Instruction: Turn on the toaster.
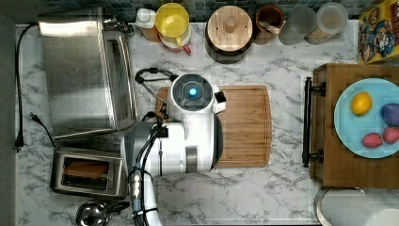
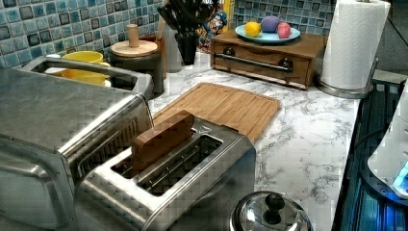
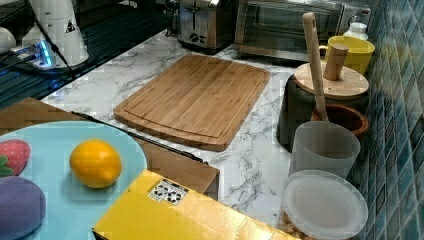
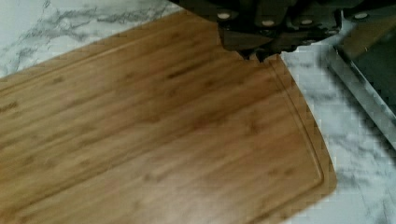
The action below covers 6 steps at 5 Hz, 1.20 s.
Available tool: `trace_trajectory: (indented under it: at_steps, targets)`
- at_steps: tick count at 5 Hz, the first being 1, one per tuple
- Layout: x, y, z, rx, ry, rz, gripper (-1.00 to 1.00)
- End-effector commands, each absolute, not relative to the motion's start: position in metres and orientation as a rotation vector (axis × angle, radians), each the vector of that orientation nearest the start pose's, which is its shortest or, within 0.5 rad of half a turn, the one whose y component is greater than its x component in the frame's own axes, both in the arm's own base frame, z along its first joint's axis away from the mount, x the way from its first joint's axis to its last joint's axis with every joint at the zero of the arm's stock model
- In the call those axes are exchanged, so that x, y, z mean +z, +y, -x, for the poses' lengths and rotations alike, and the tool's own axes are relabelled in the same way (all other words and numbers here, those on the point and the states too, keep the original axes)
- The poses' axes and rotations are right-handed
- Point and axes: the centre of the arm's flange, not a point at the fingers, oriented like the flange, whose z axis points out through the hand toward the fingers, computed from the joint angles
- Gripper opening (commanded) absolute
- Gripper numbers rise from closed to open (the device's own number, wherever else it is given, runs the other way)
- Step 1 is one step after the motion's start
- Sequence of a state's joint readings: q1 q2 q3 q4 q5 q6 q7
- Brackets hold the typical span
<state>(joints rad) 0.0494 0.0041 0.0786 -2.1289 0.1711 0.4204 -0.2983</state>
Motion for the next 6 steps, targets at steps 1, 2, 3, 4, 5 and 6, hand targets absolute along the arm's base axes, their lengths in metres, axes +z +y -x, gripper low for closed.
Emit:
trace_trajectory:
  at_steps: [1, 2, 3, 4, 5, 6]
  targets:
    - [0.418, 0.136, -0.436, 0.167, 0.404, 2.911, -1.0]
    - [0.417, 0.159, -0.416, 0.155, 0.303, 2.911, -1.0]
    - [0.407, 0.178, -0.405, 0.202, 0.223, 2.915, -1.0]
    - [0.407, 0.19, -0.388, 0.173, 0.145, 2.908, -1.0]
    - [0.393, 0.203, -0.383, 0.248, 0.097, 2.91, -1.0]
    - [0.393, 0.212, -0.371, 0.217, 0.01, 2.895, -1.0]
